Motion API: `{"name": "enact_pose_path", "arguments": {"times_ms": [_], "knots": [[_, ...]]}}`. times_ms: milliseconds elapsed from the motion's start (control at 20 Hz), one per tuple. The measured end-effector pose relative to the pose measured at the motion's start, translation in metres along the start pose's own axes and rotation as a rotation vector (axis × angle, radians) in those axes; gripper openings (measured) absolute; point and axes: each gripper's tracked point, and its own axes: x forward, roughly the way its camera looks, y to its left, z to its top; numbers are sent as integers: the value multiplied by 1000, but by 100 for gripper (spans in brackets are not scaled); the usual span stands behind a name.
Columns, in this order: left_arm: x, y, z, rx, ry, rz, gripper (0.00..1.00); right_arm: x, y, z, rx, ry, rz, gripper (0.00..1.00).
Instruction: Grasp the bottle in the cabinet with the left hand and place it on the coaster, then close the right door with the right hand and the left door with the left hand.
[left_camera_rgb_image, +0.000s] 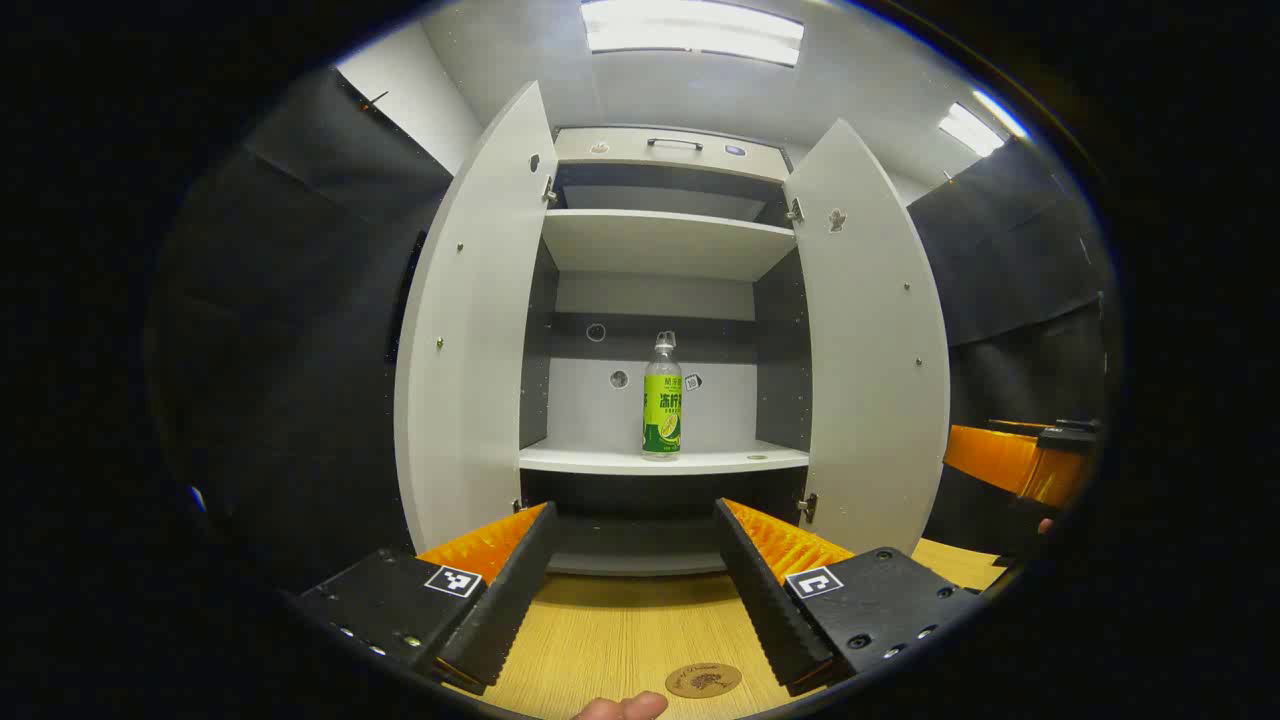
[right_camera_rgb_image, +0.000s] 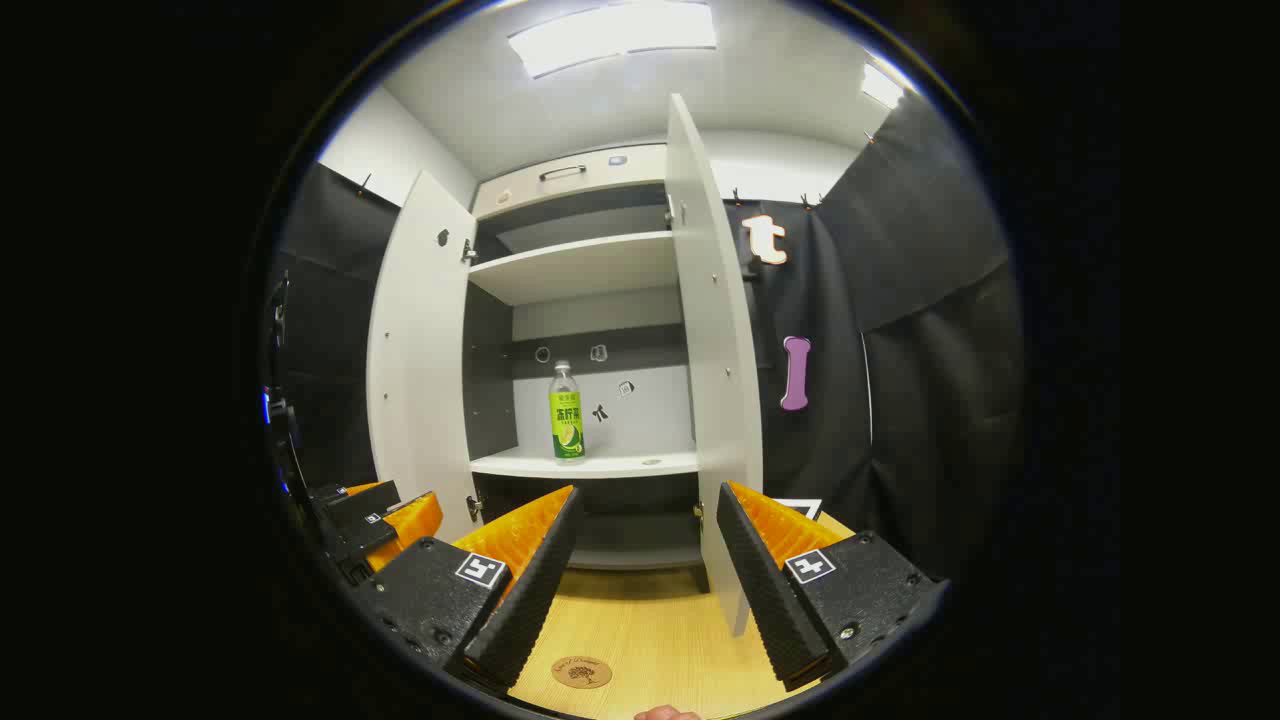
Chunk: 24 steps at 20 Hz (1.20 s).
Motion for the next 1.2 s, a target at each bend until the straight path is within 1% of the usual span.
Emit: {"name": "enact_pose_path", "arguments": {"times_ms": [150,250,450,800,850,900,1200], "knots": [[1,1,0,5,6,-2,94,2,-4,-2,20,1,-5,84],[3,3,-1,7,6,4,94,4,-5,-4,11,3,-13,84],[3,1,-3,4,14,-4,94,5,1,-7,6,22,-1,84],[5,0,-4,3,9,-3,94,8,5,-5,-36,21,5,84],[7,-1,-4,2,10,-3,89,8,6,-4,-40,17,9,84],[8,-1,-4,2,10,-4,94,9,7,-3,-42,15,12,84],[15,0,-1,-11,4,-2,94,16,6,-7,-37,34,19,84]]}}
